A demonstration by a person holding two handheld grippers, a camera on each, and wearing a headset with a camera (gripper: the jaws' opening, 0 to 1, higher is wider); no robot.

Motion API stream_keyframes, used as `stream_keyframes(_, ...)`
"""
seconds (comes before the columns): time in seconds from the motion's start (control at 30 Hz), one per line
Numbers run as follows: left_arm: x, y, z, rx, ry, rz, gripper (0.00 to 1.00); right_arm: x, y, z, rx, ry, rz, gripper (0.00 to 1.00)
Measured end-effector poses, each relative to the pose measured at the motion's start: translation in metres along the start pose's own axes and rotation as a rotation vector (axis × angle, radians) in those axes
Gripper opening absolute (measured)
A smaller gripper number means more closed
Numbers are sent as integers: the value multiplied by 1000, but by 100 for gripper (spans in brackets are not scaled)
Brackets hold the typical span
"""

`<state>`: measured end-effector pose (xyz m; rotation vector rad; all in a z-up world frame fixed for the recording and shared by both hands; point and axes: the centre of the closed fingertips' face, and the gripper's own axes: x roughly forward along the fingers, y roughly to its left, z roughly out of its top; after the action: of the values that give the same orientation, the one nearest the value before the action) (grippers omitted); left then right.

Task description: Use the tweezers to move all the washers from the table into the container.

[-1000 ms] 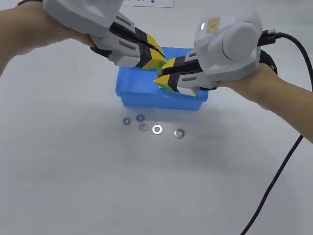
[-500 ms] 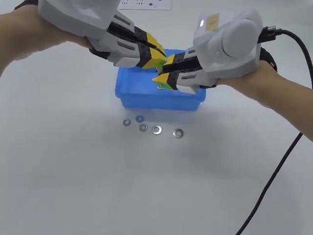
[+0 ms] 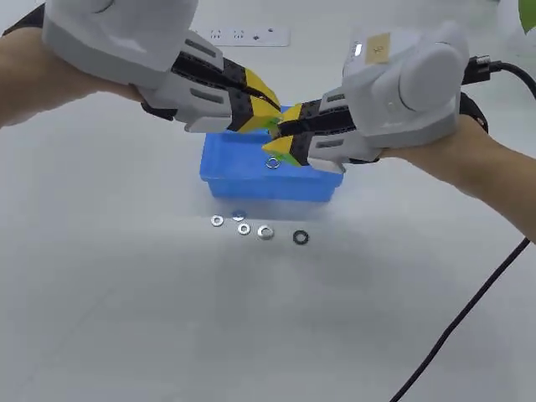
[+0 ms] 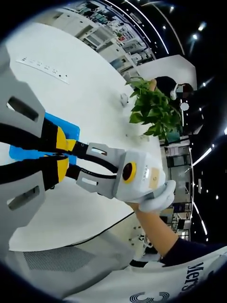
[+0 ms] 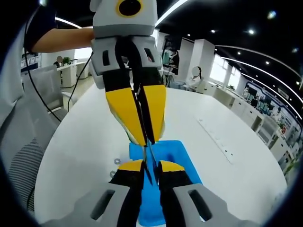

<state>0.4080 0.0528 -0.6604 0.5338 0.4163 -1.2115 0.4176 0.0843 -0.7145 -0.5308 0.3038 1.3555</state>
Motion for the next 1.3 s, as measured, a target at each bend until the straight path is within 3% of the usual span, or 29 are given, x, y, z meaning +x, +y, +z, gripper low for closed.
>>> stream_keyframes(0.23, -16, -21, 16, 16, -18, 8, 6, -11, 23, 21, -47, -7, 11, 12)
stream_keyframes(0.4, -24, -37, 18, 24, -19, 7, 6, -16, 42, 28, -64, -13, 23, 12)
stream_keyframes(0.7, -27, -66, 8, -9, -15, -11, 6, -17, 74, 20, -71, 3, 65, 11)
stream_keyframes(1.1, -29, -93, -3, -56, -14, -5, 6, -15, 100, 10, -52, 8, 93, 11)
stream_keyframes(1.3, -30, -101, -12, -80, -16, 1, 6, -9, 111, 4, -41, 13, 112, 11)
